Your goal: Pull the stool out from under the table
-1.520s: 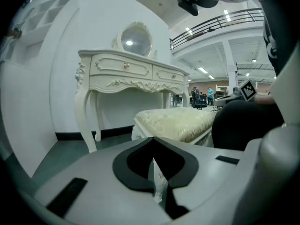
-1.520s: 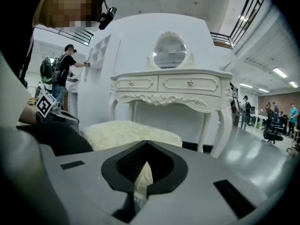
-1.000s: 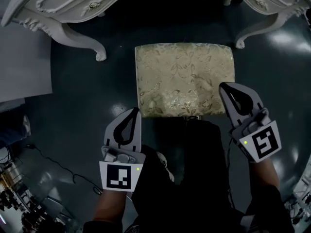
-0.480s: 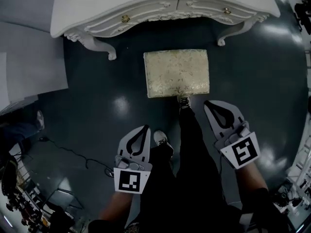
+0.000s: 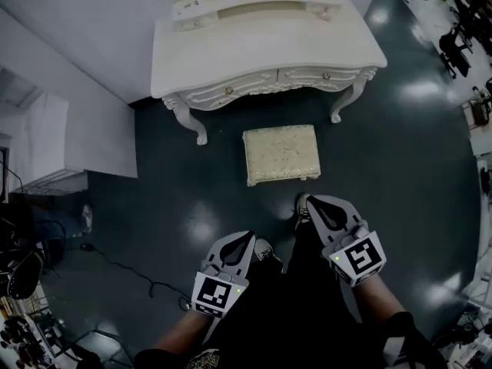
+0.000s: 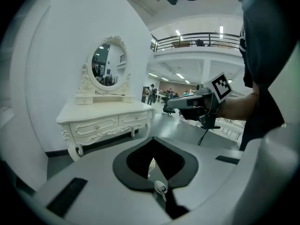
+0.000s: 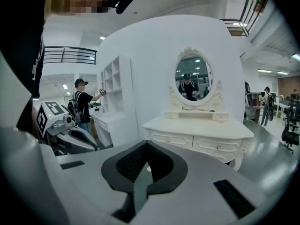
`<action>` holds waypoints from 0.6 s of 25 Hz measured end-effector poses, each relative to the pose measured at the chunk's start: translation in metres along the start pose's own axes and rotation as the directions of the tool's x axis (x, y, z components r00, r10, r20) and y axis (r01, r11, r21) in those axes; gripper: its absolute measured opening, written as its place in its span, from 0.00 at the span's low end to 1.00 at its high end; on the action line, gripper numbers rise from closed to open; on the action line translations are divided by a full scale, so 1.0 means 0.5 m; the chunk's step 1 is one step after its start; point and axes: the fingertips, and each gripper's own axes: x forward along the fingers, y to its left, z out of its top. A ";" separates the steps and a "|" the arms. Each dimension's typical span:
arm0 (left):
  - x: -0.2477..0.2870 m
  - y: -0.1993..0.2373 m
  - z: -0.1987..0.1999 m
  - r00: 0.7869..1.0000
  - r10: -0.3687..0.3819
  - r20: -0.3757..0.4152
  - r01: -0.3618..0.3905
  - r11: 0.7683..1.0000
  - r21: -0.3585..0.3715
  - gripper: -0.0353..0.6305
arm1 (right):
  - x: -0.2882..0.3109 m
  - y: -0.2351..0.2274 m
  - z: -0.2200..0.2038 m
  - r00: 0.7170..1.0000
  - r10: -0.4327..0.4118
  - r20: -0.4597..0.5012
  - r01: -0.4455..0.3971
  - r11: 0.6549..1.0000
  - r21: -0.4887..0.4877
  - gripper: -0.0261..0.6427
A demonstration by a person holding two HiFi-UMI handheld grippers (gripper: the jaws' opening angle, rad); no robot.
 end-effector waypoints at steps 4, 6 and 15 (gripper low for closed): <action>-0.039 -0.028 0.058 0.999 0.009 0.031 -0.007 0.999 -0.050 0.06 | -0.062 0.033 0.057 1.000 -0.010 0.020 0.011 1.000 -0.011 0.08; -0.052 -0.054 0.090 0.999 0.017 0.046 -0.015 0.998 -0.057 0.06 | -0.097 0.054 0.070 1.000 0.001 0.015 -0.001 1.000 -0.013 0.08; -0.040 -0.199 0.160 0.994 0.048 0.096 -0.043 0.998 -0.052 0.06 | -0.236 0.104 0.051 0.993 0.116 0.011 -0.116 0.992 -0.040 0.08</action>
